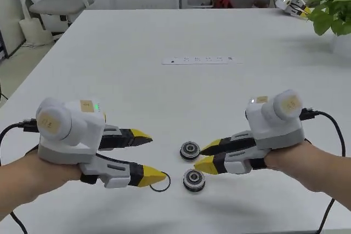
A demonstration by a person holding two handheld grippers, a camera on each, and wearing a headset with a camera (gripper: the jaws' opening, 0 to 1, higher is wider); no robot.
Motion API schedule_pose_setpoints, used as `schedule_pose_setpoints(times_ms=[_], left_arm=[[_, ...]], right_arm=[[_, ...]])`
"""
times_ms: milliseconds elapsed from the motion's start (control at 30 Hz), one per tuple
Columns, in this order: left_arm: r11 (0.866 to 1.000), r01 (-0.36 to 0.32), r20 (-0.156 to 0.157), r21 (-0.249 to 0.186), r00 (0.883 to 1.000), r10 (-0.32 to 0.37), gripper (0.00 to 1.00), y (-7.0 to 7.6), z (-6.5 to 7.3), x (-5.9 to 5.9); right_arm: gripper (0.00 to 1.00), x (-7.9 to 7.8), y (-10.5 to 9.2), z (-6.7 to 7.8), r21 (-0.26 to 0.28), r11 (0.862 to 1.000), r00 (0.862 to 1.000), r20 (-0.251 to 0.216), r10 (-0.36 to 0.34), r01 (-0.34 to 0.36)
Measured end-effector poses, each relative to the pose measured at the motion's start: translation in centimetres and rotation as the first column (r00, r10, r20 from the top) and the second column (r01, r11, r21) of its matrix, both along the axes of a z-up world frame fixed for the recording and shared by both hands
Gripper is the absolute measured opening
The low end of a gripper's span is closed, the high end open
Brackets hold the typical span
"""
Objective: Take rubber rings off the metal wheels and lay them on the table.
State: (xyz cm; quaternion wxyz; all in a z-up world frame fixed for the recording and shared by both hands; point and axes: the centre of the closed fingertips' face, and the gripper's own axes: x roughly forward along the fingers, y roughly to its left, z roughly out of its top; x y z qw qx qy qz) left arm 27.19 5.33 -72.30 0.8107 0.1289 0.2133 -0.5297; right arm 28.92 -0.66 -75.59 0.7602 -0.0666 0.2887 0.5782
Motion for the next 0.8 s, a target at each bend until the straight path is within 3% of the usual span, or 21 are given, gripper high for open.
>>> schedule_pose_setpoints(times_ms=[367, 633, 800], left_arm=[[1.000, 0.021, -0.001, -0.001, 1.000, -0.021, 0.49, -1.5, -0.3, 1.1], [0.999, 0.039, -0.009, 0.010, 0.999, -0.039, 0.47, -2.4, -1.3, 1.3], [0.999, 0.045, -0.032, 0.019, 0.998, -0.044, 0.46, -2.7, -2.3, 1.1]], right_arm=[[0.24, 0.0, -1.9, -1.2, -0.049, 0.999, 1.000, 0.008, 0.012, -0.012], [0.24, -0.5, -1.8, -2.4, -0.062, 0.997, 0.999, -0.005, 0.039, -0.040], [0.24, -0.7, -1.6, -3.1, -0.074, 0.996, 0.998, -0.013, 0.054, -0.055]])
